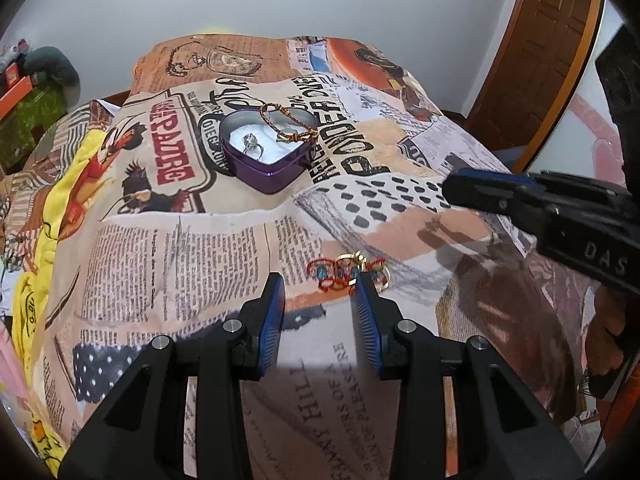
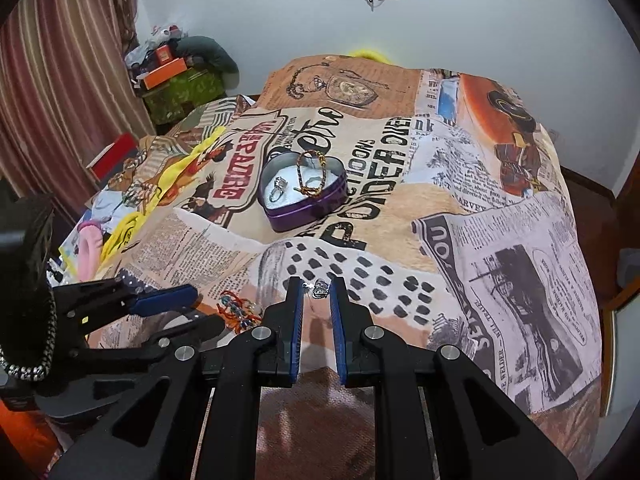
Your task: Organize jewelry
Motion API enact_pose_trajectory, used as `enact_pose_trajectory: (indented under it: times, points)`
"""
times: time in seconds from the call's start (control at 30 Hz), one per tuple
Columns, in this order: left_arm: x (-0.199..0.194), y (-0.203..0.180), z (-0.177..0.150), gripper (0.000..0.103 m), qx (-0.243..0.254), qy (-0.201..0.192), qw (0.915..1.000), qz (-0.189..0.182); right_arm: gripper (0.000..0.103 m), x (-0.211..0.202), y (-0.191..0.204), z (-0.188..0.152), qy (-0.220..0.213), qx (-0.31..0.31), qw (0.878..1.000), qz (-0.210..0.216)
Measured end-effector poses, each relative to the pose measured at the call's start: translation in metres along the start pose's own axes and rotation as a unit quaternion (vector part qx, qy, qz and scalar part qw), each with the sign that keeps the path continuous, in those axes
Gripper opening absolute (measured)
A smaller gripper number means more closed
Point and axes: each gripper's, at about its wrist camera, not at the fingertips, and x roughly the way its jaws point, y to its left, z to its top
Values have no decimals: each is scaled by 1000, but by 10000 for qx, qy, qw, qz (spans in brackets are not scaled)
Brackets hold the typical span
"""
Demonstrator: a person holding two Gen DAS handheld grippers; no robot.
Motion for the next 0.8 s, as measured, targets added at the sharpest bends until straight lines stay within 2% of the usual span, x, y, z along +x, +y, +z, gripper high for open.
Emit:
enact_pose_trajectory:
  times: [0.23, 0.33, 0.4, 0.47, 0.53, 0.8]
  points:
    - [11, -6, 9, 36, 26, 13, 10000, -82, 12, 2, -8, -4, 34, 108, 9999, 38]
    - [16, -7, 8, 35, -5, 20, 9997, -246, 12, 3, -9, -6, 66, 120, 9999, 50]
    - [16, -8, 7, 26, -46, 19, 9992, -388, 12, 4, -10, -7, 80, 119, 9999, 53]
    - [15, -8, 6, 25, -62, -1, 9992, -405, 12, 4, -11, -8, 89, 126, 9999, 64]
    - [13, -9, 6, 6, -53, -12, 9990, -436, 12, 4, -11, -9, 96, 137, 9998, 75]
    - [-3, -5, 7, 6, -137, -164, 9990, -390, 12, -2, -8, -7, 20, 137, 9998, 116]
